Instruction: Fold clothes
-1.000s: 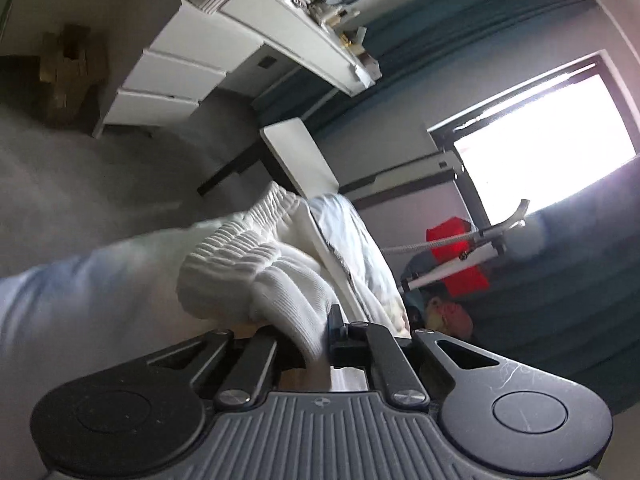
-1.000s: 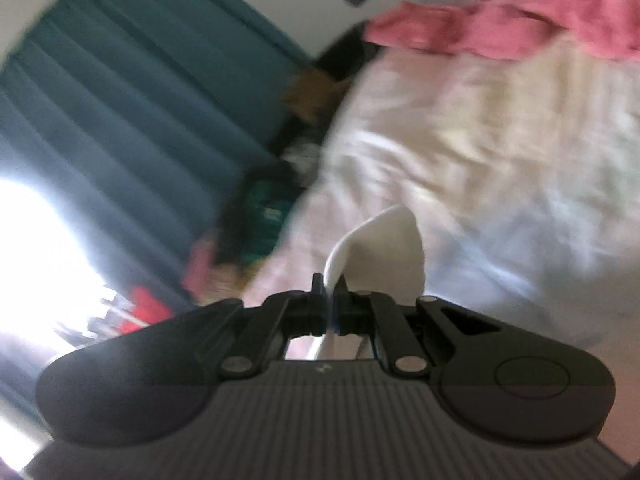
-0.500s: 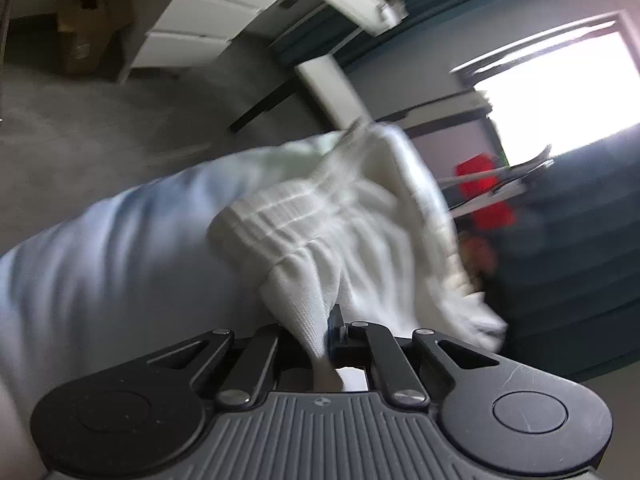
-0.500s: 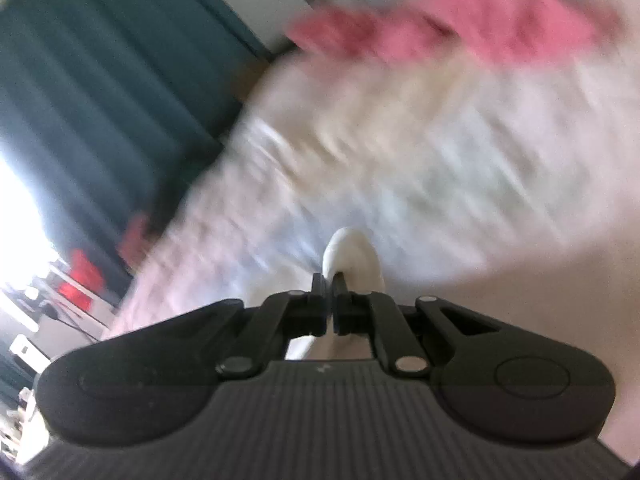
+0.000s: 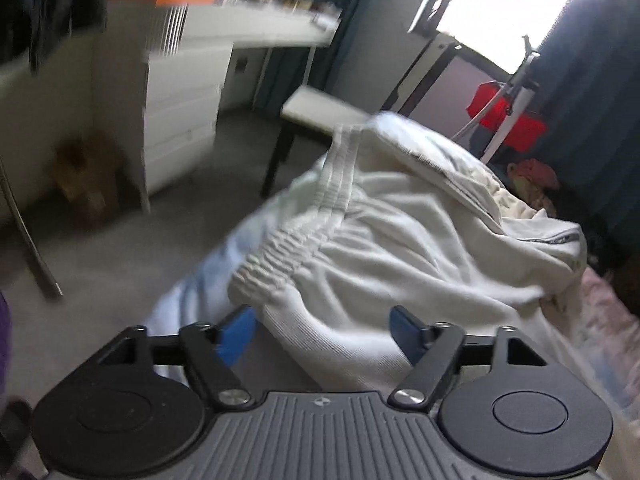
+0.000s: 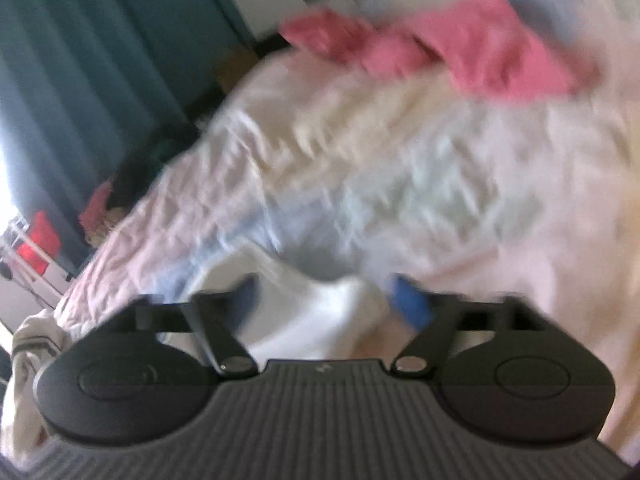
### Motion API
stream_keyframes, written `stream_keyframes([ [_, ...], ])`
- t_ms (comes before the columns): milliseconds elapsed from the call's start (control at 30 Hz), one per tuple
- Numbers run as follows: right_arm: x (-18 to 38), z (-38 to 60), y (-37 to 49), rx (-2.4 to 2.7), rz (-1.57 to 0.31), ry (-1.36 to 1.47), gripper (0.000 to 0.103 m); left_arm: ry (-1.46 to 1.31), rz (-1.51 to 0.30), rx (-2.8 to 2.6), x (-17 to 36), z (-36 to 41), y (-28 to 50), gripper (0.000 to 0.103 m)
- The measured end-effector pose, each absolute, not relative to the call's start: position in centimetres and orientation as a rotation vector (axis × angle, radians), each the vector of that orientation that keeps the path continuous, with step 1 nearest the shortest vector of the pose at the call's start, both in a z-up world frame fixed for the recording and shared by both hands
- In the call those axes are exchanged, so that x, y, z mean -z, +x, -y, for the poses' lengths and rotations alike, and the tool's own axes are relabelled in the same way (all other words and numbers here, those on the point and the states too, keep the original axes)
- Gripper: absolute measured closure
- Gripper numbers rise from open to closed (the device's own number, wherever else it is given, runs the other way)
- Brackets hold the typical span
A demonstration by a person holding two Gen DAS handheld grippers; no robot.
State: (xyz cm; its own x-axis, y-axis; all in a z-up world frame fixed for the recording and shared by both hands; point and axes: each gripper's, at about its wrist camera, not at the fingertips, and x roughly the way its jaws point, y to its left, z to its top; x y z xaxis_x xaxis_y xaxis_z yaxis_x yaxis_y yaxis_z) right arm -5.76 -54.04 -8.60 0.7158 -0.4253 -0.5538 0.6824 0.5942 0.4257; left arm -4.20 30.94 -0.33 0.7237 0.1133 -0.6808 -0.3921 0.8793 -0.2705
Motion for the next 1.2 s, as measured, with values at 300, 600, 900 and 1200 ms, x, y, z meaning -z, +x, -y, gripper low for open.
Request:
stream_keyframes([
  [300,8.2,55.9,1.1,0.397,-0.475,0.678,0.018,-0.263,-0.574,-0.172,-5.5,-20.6,-4.0,0.018],
  [600,10.8,57.1,10.8,0.386,-0.614,0.568,0.025,-0.246,-0.550,0.006,-3.3,-7.8,-0.6,0.013],
  [900,14.0,55.5,12.7,0.432,-0.665,0.414,0.091,-0.131,-0.592,0.066,2.3,-3.8,2.6,0.013],
  [1200,13.1,55.7,12.4,0.559,-0.596,0.399,0.092,-0.153,-0.595,0.055,3.6,-5.4,3.3,0.013],
])
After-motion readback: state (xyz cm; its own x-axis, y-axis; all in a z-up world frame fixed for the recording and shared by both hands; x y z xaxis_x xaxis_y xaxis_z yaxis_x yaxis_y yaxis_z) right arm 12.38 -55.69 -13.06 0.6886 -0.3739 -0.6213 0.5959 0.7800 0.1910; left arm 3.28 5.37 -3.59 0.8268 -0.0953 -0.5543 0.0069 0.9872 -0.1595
